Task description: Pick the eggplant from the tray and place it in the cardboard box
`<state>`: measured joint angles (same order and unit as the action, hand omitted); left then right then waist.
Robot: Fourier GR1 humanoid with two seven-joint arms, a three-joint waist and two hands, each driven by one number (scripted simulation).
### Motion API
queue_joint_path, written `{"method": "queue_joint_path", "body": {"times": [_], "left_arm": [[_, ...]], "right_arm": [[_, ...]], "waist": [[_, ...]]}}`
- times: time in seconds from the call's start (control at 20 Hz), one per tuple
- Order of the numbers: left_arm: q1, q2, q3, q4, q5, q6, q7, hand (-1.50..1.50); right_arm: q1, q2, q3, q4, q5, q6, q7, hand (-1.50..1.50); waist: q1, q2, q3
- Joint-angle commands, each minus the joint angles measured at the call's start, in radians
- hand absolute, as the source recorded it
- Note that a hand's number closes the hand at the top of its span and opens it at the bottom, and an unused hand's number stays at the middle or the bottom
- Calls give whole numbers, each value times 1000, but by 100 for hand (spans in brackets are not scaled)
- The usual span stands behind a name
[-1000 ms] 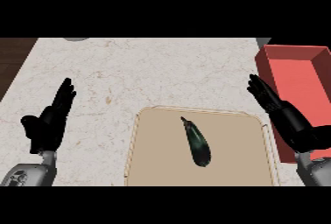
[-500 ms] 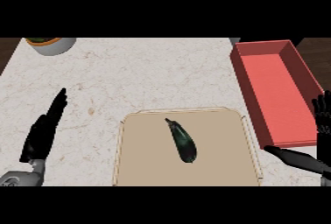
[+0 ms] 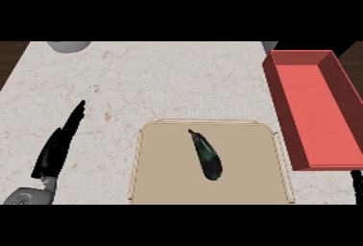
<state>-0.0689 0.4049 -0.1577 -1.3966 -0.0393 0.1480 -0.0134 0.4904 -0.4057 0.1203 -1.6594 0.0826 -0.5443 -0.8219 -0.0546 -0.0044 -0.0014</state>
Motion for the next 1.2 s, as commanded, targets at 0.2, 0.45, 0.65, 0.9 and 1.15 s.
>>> {"method": "queue_joint_path", "body": {"times": [0.2, 0.45, 0.65, 0.9, 1.15], "left_arm": [[-10, -5, -18, 16, -23, -22, -29, 0], [-73, -43, -37, 40, -39, -23, -4, 0], [-77, -45, -12, 84, -29, -26, -39, 0], [-101, -36, -11, 73, -35, -42, -12, 0], [-76, -46, -17, 53, -53, -41, -17, 0]], "right_arm": [[318, -48, 189, -352, 383, -135, 358, -150], [386, -68, 241, -526, 644, -48, 658, -150], [433, 1, 319, -625, 883, 46, 857, -150], [316, 189, 438, -607, 1178, 211, 1100, -150], [80, 319, 503, -589, 1289, 504, 1303, -150]], "waist": [[37, 7, -6], [52, 12, -5], [53, 14, -6], [74, 16, -4], [79, 12, -1]]}}
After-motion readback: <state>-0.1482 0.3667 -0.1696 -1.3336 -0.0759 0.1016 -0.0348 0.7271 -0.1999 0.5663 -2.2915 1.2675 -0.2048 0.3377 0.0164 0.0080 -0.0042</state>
